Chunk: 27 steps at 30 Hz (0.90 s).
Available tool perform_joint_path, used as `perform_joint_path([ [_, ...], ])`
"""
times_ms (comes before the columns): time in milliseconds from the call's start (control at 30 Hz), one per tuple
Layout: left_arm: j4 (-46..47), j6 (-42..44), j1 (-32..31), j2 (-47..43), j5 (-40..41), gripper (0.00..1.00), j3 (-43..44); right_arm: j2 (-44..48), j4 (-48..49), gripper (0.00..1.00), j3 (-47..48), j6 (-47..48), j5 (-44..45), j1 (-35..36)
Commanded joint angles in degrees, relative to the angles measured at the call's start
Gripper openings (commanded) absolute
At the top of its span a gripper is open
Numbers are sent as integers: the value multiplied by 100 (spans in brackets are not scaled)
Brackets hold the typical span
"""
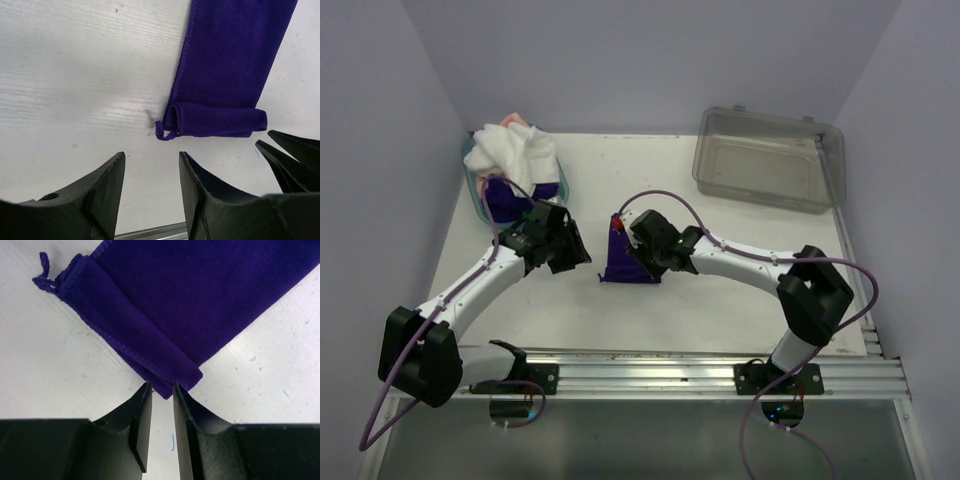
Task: Roll the towels
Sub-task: Fold the towel
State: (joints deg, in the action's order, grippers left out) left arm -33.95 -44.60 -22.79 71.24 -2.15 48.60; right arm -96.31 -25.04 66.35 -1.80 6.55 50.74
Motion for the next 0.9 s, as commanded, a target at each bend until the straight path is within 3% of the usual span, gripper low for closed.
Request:
perform_joint_path([
  [0, 3, 162, 72, -128, -162, 51, -8, -360, 201, 27, 317, 50, 285, 24],
  [200, 134, 153, 73, -155, -285, 51, -192, -546, 368, 25, 20, -302, 286, 6],
  [500, 416, 136, 81, -163, -541, 50, -518, -362, 851, 22, -552, -1488, -487, 50],
  [667, 311, 258, 73, -137, -339, 51, -404, -371, 948, 20, -553, -2314, -637, 146],
  [867, 205, 338, 90, -163, -338, 51, -333, -134, 738, 23, -254, -2641, -515, 191],
])
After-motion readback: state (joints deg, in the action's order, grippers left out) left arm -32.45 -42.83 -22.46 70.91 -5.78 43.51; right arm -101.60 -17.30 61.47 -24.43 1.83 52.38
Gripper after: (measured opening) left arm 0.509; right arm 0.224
